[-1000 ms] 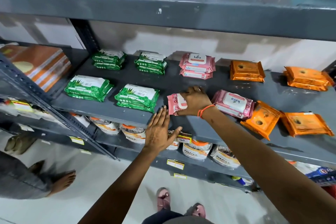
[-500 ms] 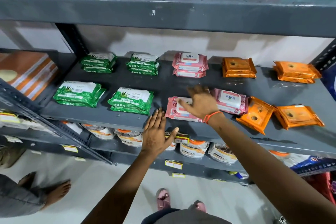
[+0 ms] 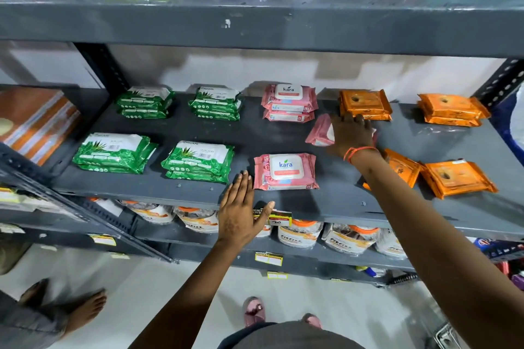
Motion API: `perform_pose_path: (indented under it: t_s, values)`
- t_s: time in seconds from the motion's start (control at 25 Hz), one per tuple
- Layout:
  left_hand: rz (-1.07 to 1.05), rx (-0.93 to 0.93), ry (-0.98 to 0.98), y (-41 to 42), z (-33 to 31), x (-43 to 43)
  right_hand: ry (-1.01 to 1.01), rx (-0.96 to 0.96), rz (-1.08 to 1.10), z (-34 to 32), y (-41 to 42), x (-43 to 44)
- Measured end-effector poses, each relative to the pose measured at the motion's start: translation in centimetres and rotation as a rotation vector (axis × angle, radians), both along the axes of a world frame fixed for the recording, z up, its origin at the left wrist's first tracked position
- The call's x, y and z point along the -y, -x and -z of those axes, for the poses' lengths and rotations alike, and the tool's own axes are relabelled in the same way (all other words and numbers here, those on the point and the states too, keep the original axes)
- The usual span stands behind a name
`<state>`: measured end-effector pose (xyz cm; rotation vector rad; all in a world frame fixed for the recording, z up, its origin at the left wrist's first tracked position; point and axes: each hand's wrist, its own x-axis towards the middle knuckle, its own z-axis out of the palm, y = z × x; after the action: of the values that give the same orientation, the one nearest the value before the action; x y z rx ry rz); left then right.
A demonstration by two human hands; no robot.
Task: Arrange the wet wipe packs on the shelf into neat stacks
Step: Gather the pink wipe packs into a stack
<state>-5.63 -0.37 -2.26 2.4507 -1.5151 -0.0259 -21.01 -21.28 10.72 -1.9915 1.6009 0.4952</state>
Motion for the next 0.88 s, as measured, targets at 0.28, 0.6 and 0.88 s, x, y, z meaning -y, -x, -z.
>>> perform_pose_path:
  t_s: [0.28, 0.6, 0.88]
  values:
    - [-0.006, -0.017, 0.014, 0.0, -0.3, 0.0, 0.242, 0.15, -0.664, -1.7, -5.6, -5.7]
    - [0.002, 0.007, -0.022, -0.1, -0.1, -0.1, 0.318, -0.023, -0.677, -3.6, -4.9, -6.8]
    - [0.001, -0.002, -0.004, -0.1, -0.1, 0.0, 0.259, 0.086, -0.745, 0.3, -4.6, -5.5]
